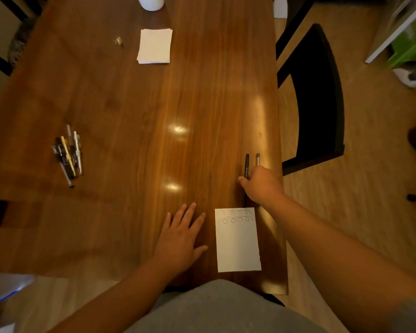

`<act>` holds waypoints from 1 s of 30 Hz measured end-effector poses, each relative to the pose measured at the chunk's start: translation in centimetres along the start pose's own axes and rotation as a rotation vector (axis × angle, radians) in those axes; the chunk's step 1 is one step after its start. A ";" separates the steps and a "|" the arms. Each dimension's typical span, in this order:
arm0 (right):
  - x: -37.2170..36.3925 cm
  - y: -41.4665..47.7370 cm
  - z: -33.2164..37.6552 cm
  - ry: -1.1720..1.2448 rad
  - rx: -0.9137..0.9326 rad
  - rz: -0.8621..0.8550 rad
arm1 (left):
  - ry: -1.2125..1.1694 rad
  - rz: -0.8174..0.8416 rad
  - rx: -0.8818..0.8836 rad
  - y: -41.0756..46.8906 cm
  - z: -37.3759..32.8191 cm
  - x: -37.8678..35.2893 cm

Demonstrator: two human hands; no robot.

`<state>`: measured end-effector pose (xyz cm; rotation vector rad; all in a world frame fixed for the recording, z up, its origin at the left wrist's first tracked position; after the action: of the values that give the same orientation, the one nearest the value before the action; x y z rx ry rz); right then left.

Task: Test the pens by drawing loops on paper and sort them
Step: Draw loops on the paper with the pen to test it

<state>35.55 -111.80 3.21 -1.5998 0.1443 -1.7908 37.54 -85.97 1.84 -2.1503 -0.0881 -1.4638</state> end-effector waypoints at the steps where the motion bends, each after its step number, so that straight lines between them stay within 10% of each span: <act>1: -0.2 0.3 0.1 -0.031 -0.011 -0.007 | 0.005 -0.005 -0.008 -0.1 0.2 -0.2; 30: 0.7 -4.1 -2.6 0.068 0.047 0.006 | 0.017 -0.046 -0.036 -0.6 0.5 0.0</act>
<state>31.45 -110.14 5.33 -1.5048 0.1374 -1.8320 37.74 -85.20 1.91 -2.1770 -0.1065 -1.5201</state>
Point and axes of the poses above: each hand's wrist, its own y-axis towards the middle knuckle, its own x-axis out of the back of the hand, z = x × y, the point moved 3 cm from there along y, towards the middle knuckle, and after that the axes turned 13 degrees about -x, right-handed, at the moved point
